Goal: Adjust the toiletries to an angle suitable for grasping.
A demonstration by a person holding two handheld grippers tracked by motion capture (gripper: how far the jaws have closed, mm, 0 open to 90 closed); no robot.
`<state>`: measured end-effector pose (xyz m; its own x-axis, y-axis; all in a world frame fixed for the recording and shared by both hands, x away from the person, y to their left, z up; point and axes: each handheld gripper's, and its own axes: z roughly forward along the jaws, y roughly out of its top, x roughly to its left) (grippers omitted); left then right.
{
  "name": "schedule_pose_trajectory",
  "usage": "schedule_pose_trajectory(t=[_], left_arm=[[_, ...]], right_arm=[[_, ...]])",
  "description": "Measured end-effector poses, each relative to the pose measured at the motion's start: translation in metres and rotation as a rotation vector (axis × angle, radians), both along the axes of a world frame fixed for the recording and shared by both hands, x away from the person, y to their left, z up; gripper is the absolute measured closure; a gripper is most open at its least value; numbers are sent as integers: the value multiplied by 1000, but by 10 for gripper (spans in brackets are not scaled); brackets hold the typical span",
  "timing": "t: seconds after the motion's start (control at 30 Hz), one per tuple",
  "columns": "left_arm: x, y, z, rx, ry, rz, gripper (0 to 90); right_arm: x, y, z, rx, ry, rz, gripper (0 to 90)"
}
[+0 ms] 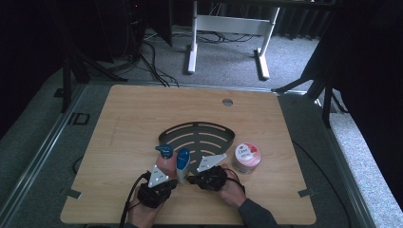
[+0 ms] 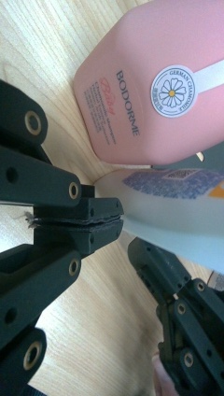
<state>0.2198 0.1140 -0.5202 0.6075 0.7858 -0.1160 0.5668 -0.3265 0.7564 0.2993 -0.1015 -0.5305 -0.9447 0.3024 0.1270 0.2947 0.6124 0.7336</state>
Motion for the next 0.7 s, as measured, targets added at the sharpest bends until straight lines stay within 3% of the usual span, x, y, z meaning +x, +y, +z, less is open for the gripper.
schedule_pose_trajectory(t=[0.13,0.3,0.7], left_arm=[[-4,-1,7,-7,-18,-10,855],[-7,-11,15,-7,-38,-51,832],[2,-40,9,21,-50,-139,785]], right_arm=[[0,-8,4,-8,-11,-29,900],[1,-33,14,-20,-38,-93,862],[15,-96,38,-8,-99,-275,864]])
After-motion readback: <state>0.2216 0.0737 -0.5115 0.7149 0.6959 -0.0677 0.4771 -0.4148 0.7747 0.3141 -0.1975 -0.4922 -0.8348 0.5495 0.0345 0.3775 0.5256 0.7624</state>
